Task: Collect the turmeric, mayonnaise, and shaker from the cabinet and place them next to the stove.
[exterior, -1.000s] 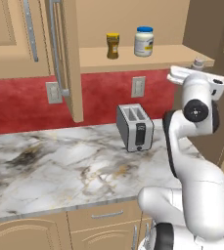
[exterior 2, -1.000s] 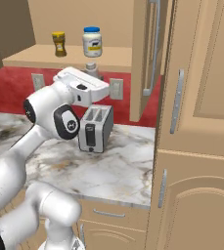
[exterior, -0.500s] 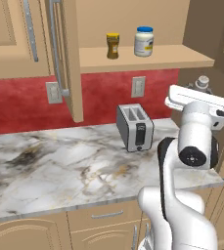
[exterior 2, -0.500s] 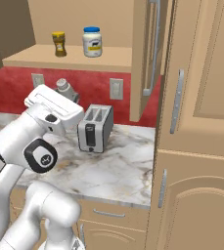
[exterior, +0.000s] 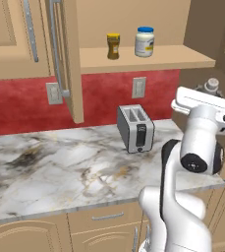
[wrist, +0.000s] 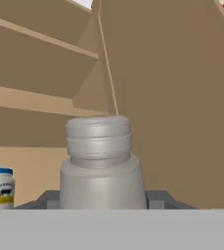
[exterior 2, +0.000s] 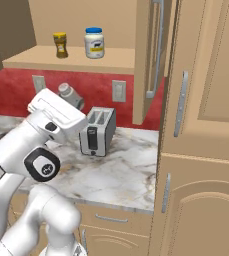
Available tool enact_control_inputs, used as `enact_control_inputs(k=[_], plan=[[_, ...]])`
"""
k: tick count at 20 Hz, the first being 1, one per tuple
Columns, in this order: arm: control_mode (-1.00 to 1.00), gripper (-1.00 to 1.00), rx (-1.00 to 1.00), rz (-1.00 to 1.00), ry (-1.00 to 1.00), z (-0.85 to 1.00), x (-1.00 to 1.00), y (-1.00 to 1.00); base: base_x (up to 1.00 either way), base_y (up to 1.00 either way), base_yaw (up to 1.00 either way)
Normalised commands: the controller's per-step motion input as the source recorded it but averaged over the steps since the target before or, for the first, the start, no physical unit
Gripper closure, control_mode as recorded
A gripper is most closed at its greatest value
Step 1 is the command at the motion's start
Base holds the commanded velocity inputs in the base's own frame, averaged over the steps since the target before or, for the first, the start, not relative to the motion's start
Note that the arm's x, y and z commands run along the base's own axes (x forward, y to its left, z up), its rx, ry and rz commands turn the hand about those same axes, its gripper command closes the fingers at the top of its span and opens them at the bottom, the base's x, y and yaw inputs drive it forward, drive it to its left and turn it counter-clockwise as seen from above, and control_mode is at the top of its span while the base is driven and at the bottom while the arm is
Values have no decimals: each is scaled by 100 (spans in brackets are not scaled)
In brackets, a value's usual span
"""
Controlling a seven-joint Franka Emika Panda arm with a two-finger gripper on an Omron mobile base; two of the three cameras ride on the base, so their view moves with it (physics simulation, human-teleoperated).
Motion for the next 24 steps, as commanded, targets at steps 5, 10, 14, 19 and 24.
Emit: enact_control_inputs(k=[5,10,14,19,24], plan=[[100,100,0,-4,0,0,-14,10,-59,38,-14],[100,100,0,0,0,0,0,0,-80,35,-19],[100,100,0,0,0,0,0,0,-89,22,-23],[100,100,0,0,0,0,0,0,-86,22,-25],[100,100,0,0,0,0,0,0,-80,13,-35]])
